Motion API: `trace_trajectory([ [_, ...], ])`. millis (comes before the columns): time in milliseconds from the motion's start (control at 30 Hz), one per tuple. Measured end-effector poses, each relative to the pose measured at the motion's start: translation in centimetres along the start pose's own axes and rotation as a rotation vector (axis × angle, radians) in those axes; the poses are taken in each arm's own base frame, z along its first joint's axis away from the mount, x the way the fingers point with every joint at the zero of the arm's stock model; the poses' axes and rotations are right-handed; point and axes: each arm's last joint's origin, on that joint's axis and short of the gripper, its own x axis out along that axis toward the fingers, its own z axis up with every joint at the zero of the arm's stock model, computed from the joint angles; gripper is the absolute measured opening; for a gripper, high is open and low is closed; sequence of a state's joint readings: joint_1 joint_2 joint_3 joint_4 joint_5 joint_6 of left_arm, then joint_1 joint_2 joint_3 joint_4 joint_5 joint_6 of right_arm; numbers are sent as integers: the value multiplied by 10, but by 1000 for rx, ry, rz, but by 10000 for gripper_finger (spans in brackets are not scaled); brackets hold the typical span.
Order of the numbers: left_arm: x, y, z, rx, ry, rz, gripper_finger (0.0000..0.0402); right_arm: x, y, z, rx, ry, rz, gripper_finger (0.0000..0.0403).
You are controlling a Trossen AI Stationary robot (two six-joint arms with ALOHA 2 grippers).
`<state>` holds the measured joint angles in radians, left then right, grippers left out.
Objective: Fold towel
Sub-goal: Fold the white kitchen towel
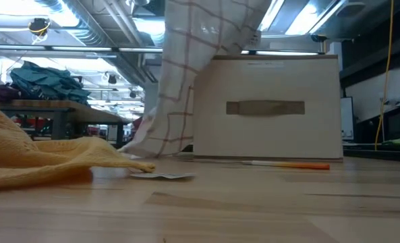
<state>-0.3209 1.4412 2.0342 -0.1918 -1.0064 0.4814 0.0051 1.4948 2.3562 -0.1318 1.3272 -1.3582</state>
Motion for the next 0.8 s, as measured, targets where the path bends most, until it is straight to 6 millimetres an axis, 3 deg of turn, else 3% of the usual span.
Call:
trace_trajectory([
  [100, 2, 6, 6, -61, -48, 6, 0, 0, 0, 0, 0, -11, 2, 1],
  [200, -9, 18, 20, -91, -98, 2, 0, 1, 4, 2, -4, -20, 6, 1],
  [367, -33, 58, 44, -124, -103, 75, 0, 2, 19, 9, 86, -103, 40, 1],
  [600, -53, 104, 52, -146, -24, 192, 0, 7, 63, 26, 155, -289, 149, 1],
  [800, -63, 128, 54, -188, -31, 209, 0, 21, 110, 34, 157, -323, 203, 1],
])
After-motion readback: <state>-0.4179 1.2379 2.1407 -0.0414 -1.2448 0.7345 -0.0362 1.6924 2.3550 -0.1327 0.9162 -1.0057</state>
